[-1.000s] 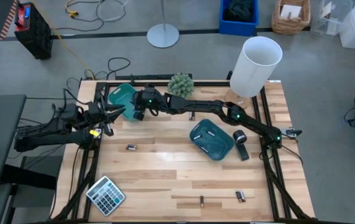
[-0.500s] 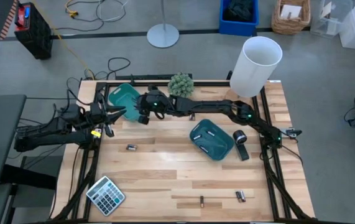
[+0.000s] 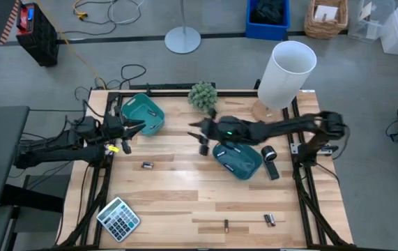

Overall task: Sort batteries
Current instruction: Put the black battery into the green bin

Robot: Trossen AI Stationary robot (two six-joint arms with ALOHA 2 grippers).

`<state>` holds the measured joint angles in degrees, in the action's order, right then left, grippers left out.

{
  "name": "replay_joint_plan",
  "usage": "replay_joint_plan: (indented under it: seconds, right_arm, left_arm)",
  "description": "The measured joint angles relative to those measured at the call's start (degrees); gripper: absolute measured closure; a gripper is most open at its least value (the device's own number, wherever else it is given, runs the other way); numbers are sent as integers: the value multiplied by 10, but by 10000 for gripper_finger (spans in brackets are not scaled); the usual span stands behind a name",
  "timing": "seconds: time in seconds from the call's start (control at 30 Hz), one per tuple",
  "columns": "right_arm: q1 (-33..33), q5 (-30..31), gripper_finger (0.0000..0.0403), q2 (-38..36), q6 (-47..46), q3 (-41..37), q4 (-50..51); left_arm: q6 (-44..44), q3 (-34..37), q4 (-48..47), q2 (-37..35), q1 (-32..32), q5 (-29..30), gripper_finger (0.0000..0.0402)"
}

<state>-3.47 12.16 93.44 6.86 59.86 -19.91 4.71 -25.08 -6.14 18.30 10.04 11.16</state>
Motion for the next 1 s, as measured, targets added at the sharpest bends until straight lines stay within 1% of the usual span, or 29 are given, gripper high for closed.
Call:
replay_joint_plan:
  seconds: [0.1,0.27,0.47,0.6,0.73,1.0]
  right_arm:
    - [33,0,235,-65,1,-39,48]
    - [95,-1,234,-142,0,-63,142]
    - [155,0,234,-196,-4,-92,159]
    - [182,-1,234,-215,-29,-112,163]
    - [190,1,234,-220,-76,-124,190]
    - [218,1,234,-182,-191,-124,250]
  left_arm:
    - [0,0,17,42,0,-1,343]
    - [14,0,78,133,0,-22,343]
    - [30,0,168,243,0,-43,343]
    - [43,-1,218,293,0,-48,343]
    - [61,-13,236,330,0,-49,343]
    - [93,-42,239,392,1,-49,343]
